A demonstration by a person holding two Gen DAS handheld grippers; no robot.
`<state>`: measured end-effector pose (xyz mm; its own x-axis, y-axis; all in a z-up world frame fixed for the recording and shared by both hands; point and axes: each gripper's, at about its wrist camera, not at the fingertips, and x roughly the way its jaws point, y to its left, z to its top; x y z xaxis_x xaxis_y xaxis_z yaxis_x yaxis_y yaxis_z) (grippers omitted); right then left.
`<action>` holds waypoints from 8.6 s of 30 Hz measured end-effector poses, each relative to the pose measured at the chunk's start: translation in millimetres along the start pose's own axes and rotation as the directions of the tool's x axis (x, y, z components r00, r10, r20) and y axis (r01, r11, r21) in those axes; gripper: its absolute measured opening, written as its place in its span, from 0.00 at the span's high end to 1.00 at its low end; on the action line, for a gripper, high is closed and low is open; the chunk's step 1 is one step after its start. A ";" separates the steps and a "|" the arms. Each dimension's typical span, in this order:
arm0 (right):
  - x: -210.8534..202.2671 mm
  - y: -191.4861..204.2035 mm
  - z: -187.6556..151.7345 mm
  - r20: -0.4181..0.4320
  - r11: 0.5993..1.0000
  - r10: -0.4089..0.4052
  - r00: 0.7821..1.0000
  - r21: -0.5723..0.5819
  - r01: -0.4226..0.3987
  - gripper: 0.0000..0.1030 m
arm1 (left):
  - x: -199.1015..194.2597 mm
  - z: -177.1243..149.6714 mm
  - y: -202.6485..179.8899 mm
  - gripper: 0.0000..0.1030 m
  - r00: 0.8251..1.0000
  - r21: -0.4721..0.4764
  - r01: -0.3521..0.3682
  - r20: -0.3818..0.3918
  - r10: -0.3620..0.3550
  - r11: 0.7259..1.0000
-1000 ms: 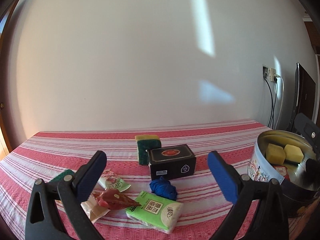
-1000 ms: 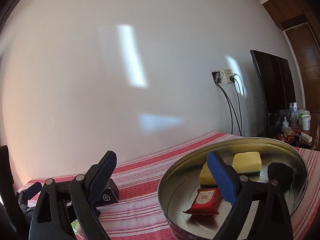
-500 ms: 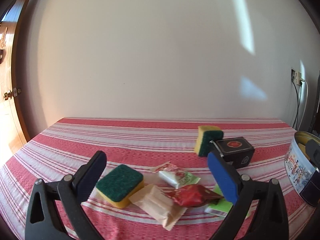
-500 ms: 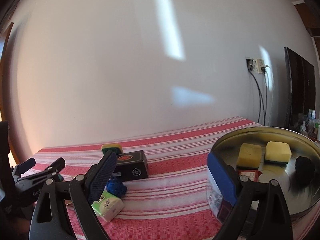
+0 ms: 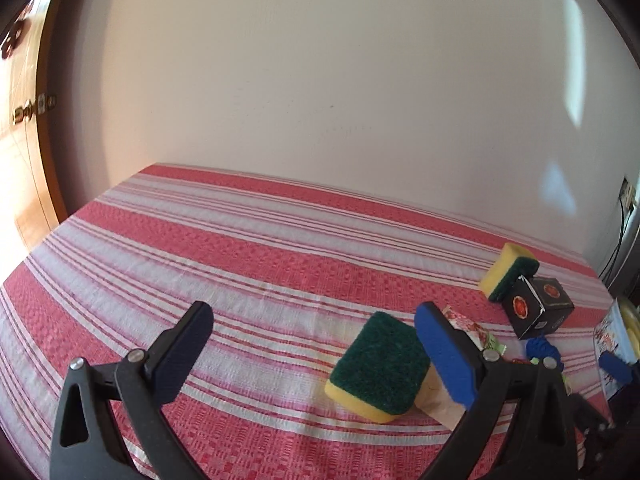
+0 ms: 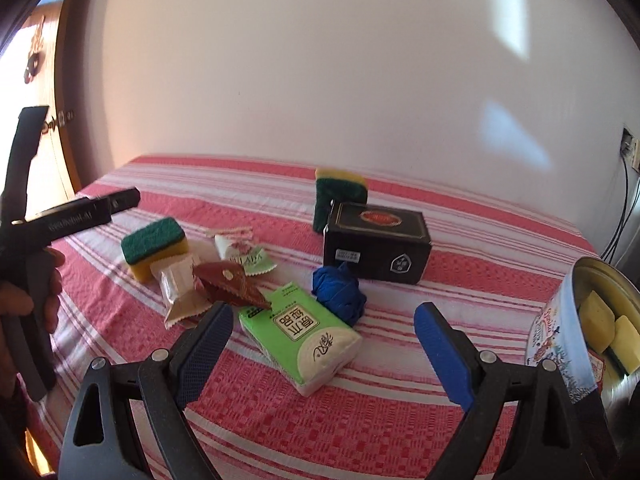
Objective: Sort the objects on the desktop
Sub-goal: 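Grasp the brown snack packet with the right gripper while the left gripper grasps a yellow sponge, then lift the brown packet and yellow sponge and carry both toward the silver tin, then open both grippers over the tin to drop the packet and sponge, then move both grippers back from the tin over the remaining table objects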
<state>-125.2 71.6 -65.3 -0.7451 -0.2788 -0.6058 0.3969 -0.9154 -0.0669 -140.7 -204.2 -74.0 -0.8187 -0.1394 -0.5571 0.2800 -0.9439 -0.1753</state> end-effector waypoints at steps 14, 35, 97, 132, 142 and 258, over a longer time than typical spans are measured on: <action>20.3 61.4 13.8 0.034 0.955 0.014 0.999 -0.297 -0.003 0.19 | 15.6 -1.7 1.4 0.01 0.995 -0.048 0.040 -0.087 -0.044 0.998; 22.1 -8.3 31.8 0.079 0.979 0.206 0.975 -0.009 -0.206 0.58 | 39.2 -7.6 -28.3 0.01 0.978 0.087 0.008 -0.206 0.010 0.996; -34.4 -14.7 10.4 0.367 0.997 -0.072 0.927 0.056 0.056 0.58 | -62.3 -20.3 -35.5 0.72 0.975 0.039 0.094 0.198 -0.100 0.995; -115.7 -88.5 -48.7 0.469 0.928 -0.269 0.841 0.361 0.094 0.58 | -101.1 -60.0 -151.4 0.72 0.929 0.257 0.247 0.212 -0.304 0.934; -139.1 -121.0 -66.5 0.472 0.884 -0.415 0.778 0.410 0.223 0.58 | -103.8 -72.9 -193.8 0.72 0.913 0.338 0.285 0.188 -0.361 0.897; -54.1 -37.0 -10.2 0.227 0.992 0.028 0.973 0.110 -0.055 0.08 | -43.8 -26.1 -61.8 0.01 0.989 0.025 0.013 0.149 -0.016 1.000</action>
<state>-94.2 123.6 -38.2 -0.8359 -0.3633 -0.4114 0.3755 -0.9252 0.0542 -109.0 -132.0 -60.0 -0.8888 -0.1672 -0.4266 0.2571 -0.9527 -0.1623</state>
